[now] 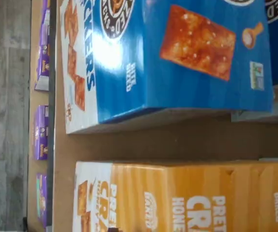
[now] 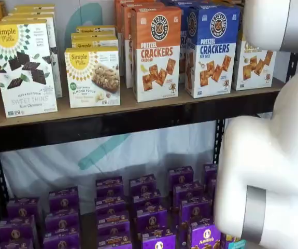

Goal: Retrieve the yellow and white box located on the top shelf, the sixth one from the left

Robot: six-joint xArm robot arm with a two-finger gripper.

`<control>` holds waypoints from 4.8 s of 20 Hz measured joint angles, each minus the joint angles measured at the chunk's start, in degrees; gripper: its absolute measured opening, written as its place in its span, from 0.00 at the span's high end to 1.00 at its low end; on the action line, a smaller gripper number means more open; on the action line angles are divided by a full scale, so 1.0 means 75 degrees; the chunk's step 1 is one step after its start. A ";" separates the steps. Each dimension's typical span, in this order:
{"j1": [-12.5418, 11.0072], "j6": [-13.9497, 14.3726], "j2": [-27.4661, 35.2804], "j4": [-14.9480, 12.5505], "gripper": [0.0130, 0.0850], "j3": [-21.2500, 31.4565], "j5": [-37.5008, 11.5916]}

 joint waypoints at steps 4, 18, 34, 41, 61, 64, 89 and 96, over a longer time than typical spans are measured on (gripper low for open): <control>0.0128 0.0065 0.0100 -0.0377 0.00 -0.0213 0.0274; 0.0407 0.0204 0.0353 -0.1211 0.00 -0.0729 0.1064; 0.0317 0.0171 0.0372 -0.1049 0.11 -0.0753 0.1063; 0.0272 0.0135 0.0359 -0.1012 0.11 -0.0735 0.1037; 0.0132 0.0040 0.0263 -0.0912 0.33 -0.0693 0.1114; 0.0134 0.0038 0.0303 -0.0948 0.33 -0.0769 0.1196; -0.0419 -0.0323 -0.1315 -0.0663 0.33 0.0419 0.1635; -0.0643 -0.0608 -0.1906 -0.0793 0.33 0.0958 0.1653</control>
